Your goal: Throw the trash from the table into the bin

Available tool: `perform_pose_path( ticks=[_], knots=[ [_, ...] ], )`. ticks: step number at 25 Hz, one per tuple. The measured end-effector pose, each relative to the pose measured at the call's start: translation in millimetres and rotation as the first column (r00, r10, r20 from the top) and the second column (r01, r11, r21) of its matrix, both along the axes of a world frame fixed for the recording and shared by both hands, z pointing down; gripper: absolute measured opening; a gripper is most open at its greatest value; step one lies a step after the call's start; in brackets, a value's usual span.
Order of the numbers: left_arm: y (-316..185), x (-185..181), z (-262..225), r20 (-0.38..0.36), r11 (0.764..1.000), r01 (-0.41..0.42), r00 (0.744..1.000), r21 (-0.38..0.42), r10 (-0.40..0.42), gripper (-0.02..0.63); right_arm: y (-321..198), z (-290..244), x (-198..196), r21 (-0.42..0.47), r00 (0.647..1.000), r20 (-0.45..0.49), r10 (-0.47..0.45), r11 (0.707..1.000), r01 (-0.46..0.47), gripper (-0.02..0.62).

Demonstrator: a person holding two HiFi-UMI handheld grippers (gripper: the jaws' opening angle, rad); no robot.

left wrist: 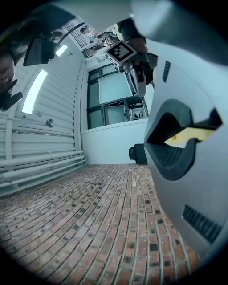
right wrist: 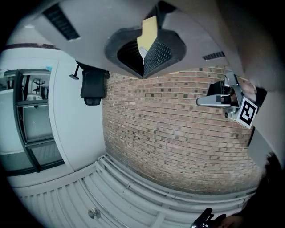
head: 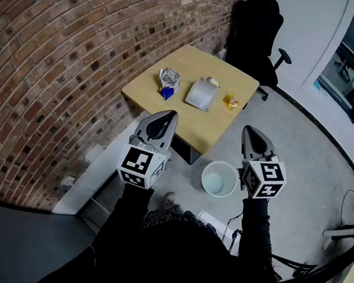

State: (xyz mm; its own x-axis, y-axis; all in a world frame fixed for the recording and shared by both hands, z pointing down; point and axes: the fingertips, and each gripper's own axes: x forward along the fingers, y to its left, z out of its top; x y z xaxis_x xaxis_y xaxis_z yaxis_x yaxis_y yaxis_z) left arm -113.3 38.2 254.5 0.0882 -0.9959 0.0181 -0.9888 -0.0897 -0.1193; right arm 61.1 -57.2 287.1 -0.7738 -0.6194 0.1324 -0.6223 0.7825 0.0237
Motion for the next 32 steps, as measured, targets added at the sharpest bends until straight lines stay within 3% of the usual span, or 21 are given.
perform_pose_path(
  ticks=[18, 32],
  knots=[
    [-86, -71, 20, -0.071, 0.997, -0.070, 0.995, -0.018, 0.069, 0.008, -72, 12, -62, -0.015, 0.997, -0.046, 0.069, 0.997, -0.070, 0.011],
    [-124, -96, 46, -0.119, 0.988, -0.145, 0.983, -0.055, 0.138, 0.008, -90, 38, -72, -0.062, 0.986, -0.094, 0.138, 0.988, -0.144, 0.012]
  ],
)
